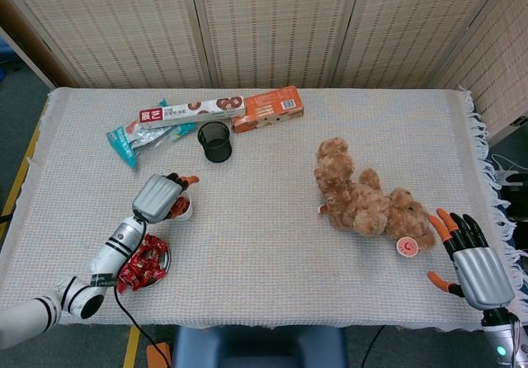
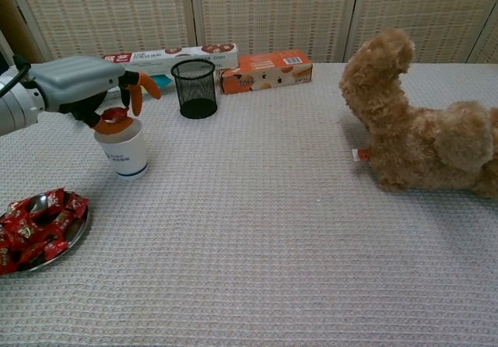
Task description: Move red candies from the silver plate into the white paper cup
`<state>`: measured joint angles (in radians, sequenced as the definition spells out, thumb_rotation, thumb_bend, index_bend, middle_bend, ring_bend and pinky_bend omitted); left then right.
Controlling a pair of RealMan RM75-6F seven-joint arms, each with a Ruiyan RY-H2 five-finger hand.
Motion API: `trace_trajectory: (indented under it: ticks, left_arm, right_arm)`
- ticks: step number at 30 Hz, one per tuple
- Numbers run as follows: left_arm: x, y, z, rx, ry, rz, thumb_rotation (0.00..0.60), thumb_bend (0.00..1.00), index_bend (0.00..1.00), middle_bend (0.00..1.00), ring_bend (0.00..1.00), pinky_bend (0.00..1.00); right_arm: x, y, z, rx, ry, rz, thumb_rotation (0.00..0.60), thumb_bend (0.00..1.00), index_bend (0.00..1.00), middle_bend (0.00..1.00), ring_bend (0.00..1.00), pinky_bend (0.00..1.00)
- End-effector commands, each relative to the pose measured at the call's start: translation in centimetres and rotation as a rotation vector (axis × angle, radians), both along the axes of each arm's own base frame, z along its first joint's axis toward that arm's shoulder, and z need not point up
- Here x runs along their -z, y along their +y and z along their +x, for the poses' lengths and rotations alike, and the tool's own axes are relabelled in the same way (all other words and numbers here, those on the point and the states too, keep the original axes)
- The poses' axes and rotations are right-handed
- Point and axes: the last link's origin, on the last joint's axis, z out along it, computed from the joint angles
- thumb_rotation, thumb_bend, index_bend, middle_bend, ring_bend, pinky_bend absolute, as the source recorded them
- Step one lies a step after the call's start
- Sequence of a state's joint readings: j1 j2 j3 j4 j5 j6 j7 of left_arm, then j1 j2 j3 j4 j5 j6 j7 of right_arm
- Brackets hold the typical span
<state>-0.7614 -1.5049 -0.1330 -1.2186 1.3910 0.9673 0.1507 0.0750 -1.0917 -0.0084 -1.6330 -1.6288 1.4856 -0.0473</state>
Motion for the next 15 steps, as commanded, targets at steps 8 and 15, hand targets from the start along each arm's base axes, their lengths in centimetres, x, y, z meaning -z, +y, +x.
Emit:
trace_trajectory:
  ticks: [8,15]
  left_arm:
    - [0.52,0.25,0.47,-0.032,-0.036,-0.011,0.600,0.38,0.01,0.16,0.10,0.31]
    - [0.35,0.47,0.50,-0.029,-0.080,-0.013,0.600,0.36,0.00,0.05,0.00,0.19]
  right_arm:
    - [-0.09,0.03,-0.03,0.000,-0.002,0.001,0.600,0.06,0.00,0.00,0.00,0.00]
    - [0.11,0.04,0.01,0.000,0.001,0.010,0.600,0.06,0.00,0.00,0.00,0.00]
